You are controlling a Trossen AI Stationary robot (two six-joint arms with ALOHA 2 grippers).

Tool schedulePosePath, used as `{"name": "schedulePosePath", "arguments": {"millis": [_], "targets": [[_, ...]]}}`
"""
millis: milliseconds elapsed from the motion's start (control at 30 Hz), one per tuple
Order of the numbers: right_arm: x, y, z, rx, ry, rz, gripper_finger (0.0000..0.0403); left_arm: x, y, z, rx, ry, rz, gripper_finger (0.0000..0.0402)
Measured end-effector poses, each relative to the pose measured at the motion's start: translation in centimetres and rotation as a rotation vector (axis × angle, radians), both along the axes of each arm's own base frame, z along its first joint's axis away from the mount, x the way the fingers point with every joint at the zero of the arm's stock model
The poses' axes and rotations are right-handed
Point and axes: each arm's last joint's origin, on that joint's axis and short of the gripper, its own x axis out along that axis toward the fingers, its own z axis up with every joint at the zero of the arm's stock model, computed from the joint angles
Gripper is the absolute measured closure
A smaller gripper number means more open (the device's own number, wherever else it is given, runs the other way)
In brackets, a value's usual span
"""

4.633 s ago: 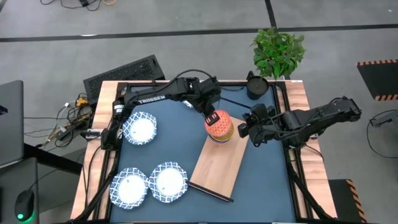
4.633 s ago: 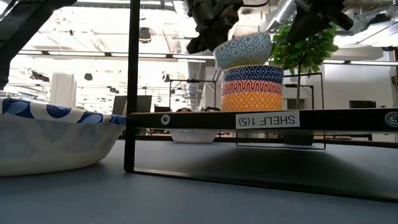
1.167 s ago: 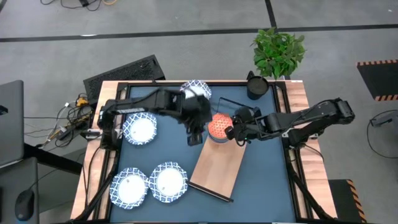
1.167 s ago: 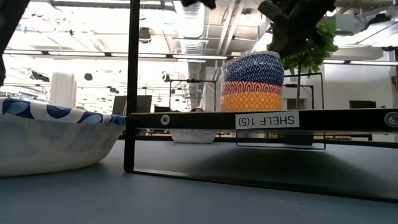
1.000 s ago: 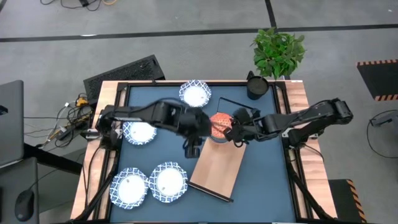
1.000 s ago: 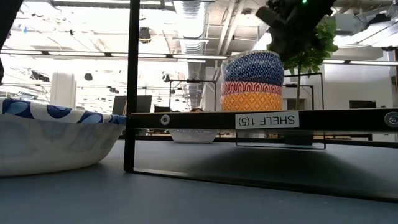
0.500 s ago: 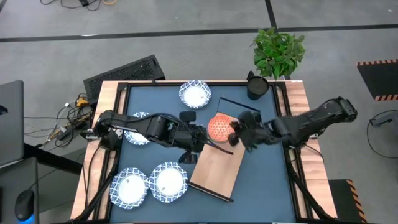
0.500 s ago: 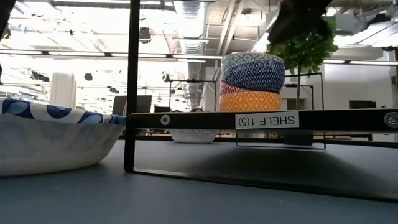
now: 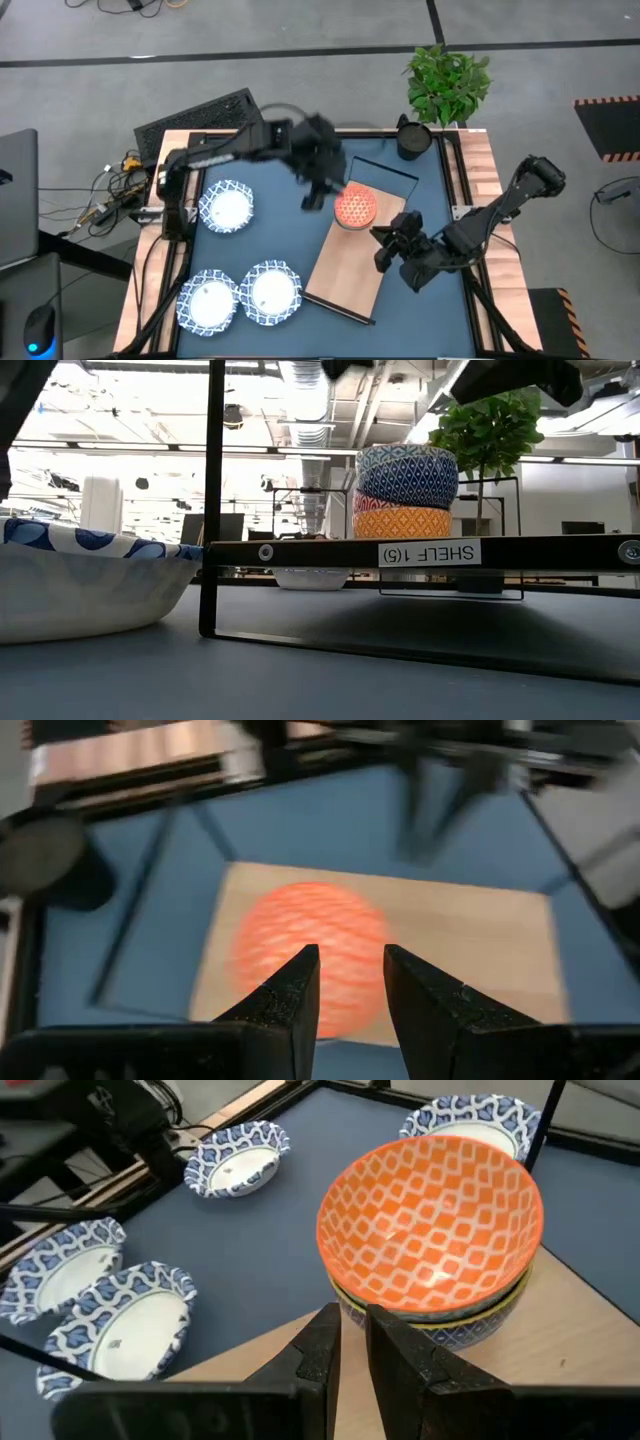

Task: Place and stack bowls onto a shelf
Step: Adjust the stacked bowls on the shelf

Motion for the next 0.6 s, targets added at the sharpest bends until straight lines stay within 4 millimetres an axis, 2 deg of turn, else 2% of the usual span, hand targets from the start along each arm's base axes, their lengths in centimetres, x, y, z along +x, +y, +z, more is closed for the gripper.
{"name": "schedulePosePath", "arguments": {"millis": [100,233,367,600], "targets": [[0.3,0.2,-0.6,0.011,0.008,-0.020,0.0323,0.5,3.1,-1.8,-0.025,-0.017,0.037,0.0303],[0.6,0.4,-1.2,0.027,0.013,-0.040,0.0323,0.5,5.5,-4.7,-0.117,0.005,0.005,0.0304],[1.0,0.4,-1.9,0.053,0.019,-0.065,0.0323,0.9,6.2,-7.4,-0.153,0.001,-0.038,0.0304],[1.4,-0.1,-2.2,0.091,0.037,-0.085,0.0323,1.4,5.5,-9.2,-0.102,-0.017,-0.103,0.0304]]}}
